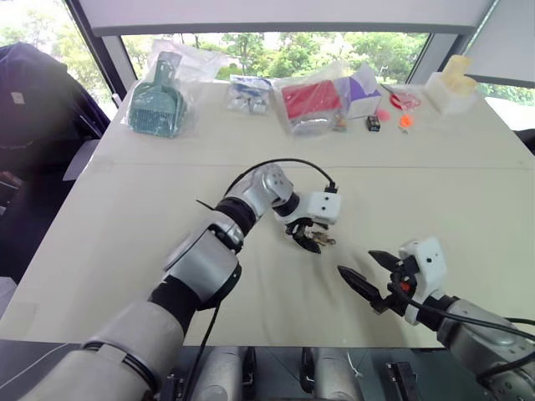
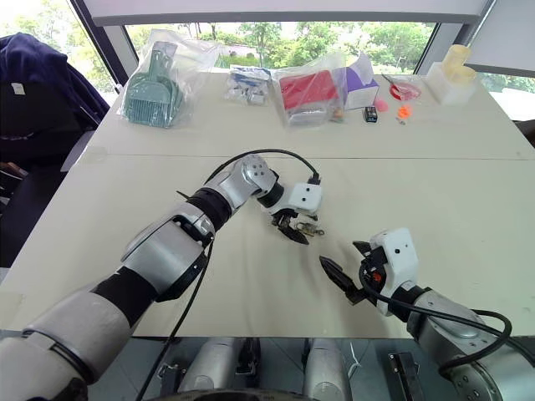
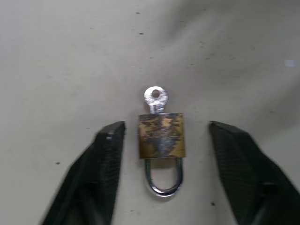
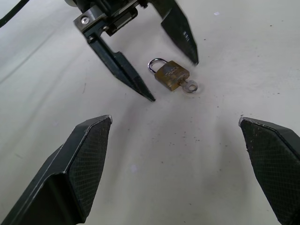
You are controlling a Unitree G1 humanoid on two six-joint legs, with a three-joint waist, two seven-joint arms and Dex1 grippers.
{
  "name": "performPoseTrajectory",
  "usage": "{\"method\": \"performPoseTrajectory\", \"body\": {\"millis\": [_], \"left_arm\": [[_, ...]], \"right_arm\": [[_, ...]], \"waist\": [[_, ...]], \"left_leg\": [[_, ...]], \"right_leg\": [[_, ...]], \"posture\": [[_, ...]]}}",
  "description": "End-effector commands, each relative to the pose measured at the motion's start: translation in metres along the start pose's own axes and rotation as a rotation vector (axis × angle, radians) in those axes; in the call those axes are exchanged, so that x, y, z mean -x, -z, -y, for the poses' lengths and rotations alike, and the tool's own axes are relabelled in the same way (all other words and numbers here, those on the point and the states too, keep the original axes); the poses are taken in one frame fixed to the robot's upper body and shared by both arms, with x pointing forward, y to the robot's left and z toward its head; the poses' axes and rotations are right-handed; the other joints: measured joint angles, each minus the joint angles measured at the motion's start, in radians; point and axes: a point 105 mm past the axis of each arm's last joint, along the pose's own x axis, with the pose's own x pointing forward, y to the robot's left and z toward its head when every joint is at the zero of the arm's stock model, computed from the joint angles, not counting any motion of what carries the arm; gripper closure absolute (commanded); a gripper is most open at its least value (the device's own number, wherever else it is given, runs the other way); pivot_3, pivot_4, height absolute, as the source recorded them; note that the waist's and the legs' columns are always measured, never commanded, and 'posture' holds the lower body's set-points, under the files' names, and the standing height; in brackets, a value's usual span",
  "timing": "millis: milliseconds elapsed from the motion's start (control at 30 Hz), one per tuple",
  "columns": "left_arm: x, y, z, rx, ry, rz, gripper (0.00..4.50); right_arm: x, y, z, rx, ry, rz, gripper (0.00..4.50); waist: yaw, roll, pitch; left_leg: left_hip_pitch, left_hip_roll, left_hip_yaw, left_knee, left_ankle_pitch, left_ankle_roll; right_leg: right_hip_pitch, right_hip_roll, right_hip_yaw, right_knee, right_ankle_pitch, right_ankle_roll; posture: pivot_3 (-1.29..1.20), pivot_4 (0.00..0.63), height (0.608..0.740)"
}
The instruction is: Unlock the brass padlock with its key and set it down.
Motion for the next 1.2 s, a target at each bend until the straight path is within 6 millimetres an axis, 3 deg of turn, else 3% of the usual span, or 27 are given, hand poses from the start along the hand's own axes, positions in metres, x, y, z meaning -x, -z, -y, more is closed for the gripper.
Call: {"method": "performPoseTrajectory", "body": {"millis": [33, 67, 200, 400, 500, 600, 867, 1200], "left_arm": [[-0.001, 0.019, 0.009, 0.005, 0.047, -0.089, 3.33], [-0.001, 0.021, 0.01, 0.002, 0.053, -0.101, 3.72], [0.003, 0.021, 0.004, -0.017, -0.001, -0.091, 3.77], [0.06, -0.007, -0.029, -0.179, -0.307, 0.133, 3.77], [0.09, -0.01, -0.021, -0.257, -0.357, 0.215, 3.77], [0.106, -0.02, -0.005, -0.265, -0.377, 0.304, 3.77], [0.118, -0.047, 0.012, -0.234, -0.56, 0.424, 3.77], [0.118, -0.054, 0.011, -0.233, -0.607, 0.451, 3.77]], "right_arm": [[0.001, -0.009, -0.005, 0.026, -0.009, 0.046, 0.0], [0.001, -0.009, -0.005, 0.026, -0.009, 0.046, 0.0], [-0.002, -0.011, -0.004, 0.024, -0.022, 0.047, 0.0], [-0.008, -0.037, -0.003, -0.083, -0.058, 0.181, 0.0], [-0.016, -0.055, -0.009, -0.167, -0.137, 0.269, 0.0], [-0.023, -0.071, -0.014, -0.222, -0.205, 0.323, 0.0], [-0.042, -0.109, -0.011, -0.338, -0.324, 0.439, 0.0], [-0.042, -0.113, -0.013, -0.378, -0.369, 0.443, 0.0]], "waist": [[0.0, 0.0, 0.0], [-0.001, 0.0, 0.0], [-0.002, 0.0, 0.0], [-0.005, 0.0, 0.0], [-0.004, 0.0, 0.0], [-0.003, 0.001, -0.001], [-0.001, 0.001, 0.0], [-0.003, 0.002, -0.001]], "left_leg": [[0.0, 0.0, 0.0, 0.0, 0.0, 0.0], [0.0, 0.0, 0.0, 0.0, 0.0, 0.0], [0.001, 0.0, 0.0, 0.0, 0.0, 0.0], [0.0, 0.001, 0.0, 0.0, 0.0, 0.0], [-0.001, 0.001, 0.0, -0.001, 0.0, 0.0], [-0.001, 0.0, 0.0, -0.001, 0.0, 0.0], [0.0, -0.001, 0.0, 0.002, 0.0, 0.0], [0.001, -0.001, 0.0, 0.001, 0.001, -0.001]], "right_leg": [[0.0, 0.0, 0.0, 0.0, 0.0, 0.0], [0.001, 0.0, 0.0, 0.0, 0.0, 0.0], [0.001, 0.0, 0.0, 0.0, 0.0, 0.0], [-0.002, 0.0, 0.0, 0.001, 0.0, 0.0], [-0.003, 0.0, 0.0, 0.002, 0.0, 0.0], [-0.002, -0.001, 0.0, 0.002, 0.0, 0.0], [0.001, -0.001, 0.0, 0.002, 0.001, -0.001], [0.001, 0.001, 0.0, 0.002, 0.003, 0.002]], "posture": [[0.0, 0.15, 0.735], [0.0, 0.15, 0.735], [0.0, 0.15, 0.735], [0.0, 0.15, 0.735], [0.0, 0.15, 0.735], [0.0, 0.15, 0.735], [0.0, 0.15, 0.735], [0.0, 0.15, 0.735]]}}
